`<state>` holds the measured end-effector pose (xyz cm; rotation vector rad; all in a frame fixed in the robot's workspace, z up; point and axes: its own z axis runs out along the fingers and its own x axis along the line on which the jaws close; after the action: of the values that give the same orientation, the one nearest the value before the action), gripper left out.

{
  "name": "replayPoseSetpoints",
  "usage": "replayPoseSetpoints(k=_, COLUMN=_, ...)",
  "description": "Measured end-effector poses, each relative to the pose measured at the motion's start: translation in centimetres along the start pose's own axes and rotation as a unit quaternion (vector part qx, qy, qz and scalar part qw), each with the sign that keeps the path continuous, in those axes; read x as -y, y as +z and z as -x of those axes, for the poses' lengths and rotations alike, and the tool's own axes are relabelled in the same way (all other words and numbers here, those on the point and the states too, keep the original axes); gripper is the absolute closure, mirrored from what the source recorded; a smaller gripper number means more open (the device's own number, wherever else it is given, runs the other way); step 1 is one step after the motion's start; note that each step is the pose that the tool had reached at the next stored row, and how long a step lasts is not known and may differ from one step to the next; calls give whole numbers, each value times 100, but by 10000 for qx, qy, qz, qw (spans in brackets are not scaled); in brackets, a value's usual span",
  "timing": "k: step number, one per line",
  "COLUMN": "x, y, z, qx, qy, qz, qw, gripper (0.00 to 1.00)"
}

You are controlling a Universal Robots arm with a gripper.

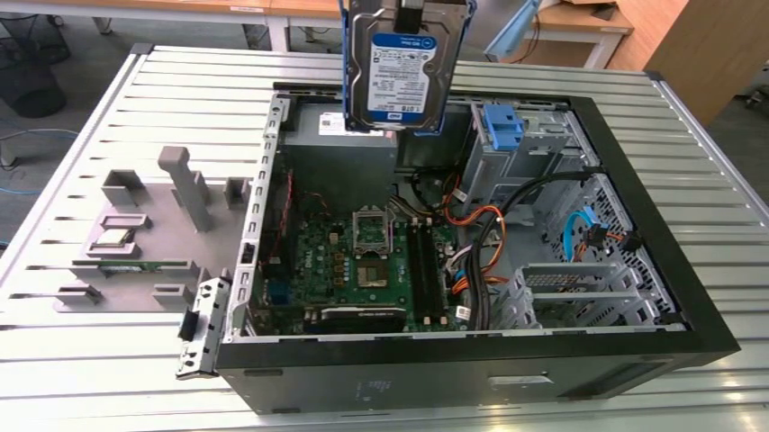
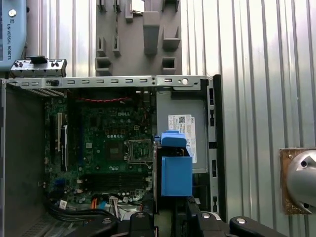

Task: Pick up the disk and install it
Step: 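Pick up the disk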

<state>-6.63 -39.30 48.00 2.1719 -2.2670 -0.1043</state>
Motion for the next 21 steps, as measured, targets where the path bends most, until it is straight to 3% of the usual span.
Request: replayPoseSetpoints(k=21, x=6, y=-7, z=-151, qx=0, qy=0, qz=0, qw=10000, gripper=65)
